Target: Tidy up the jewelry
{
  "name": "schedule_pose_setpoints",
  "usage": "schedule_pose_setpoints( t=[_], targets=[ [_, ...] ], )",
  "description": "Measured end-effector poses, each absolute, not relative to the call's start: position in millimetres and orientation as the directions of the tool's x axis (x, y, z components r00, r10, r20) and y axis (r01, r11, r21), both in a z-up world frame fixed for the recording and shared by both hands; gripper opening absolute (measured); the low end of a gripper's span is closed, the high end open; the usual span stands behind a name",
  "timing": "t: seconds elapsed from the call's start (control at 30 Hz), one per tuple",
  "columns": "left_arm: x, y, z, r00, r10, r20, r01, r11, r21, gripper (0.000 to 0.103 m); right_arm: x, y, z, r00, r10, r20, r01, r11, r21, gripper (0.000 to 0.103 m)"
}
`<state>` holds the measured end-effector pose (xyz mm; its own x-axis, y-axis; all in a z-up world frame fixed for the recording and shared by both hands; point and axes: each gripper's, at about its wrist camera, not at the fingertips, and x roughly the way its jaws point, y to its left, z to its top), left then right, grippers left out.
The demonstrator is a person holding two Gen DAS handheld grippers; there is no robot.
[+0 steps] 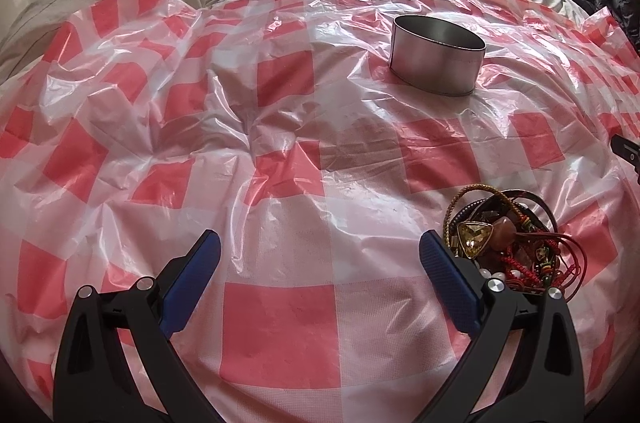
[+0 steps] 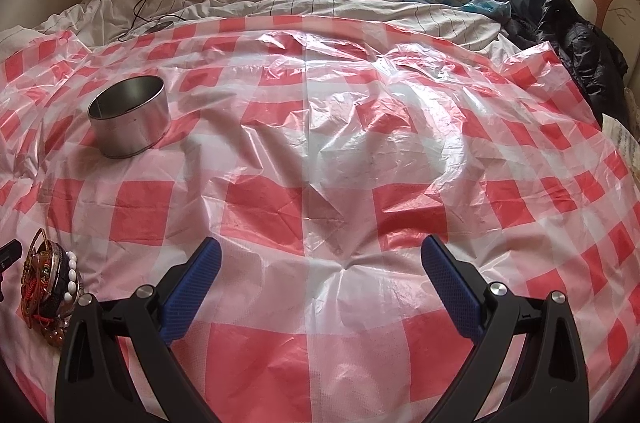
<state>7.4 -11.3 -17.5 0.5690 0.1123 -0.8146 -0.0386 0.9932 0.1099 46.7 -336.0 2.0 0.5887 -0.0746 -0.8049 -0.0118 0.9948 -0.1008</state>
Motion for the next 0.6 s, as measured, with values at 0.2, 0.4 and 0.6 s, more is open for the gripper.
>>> schedule_pose_setpoints(
  t=[0.2,0.4,0.6],
  targets=[
    [8.3,-1.8,-20.9,0.556,0.119,-0.823,-0.08,0.993,0.09,0.096,46.9,-339.7,3.3,0.585,-0.05,-0.809,-0.009,0.998,-0.067,0.096],
    [9.0,2.9,-20.5,0.555,0.095,-0.826,-0.087,0.995,0.056,0.096,44.1,-348.2,4.0,0.57,-0.034,-0.821,0.025,0.999,-0.024,0.096],
    [7.8,-8.2,-18.4,0.563,0.075,-0.823,-0.038,0.997,0.065,0.096,37.4,-351.9,5.7,0.57,-0.014,-0.821,0.057,0.998,0.023,0.096]
  ],
)
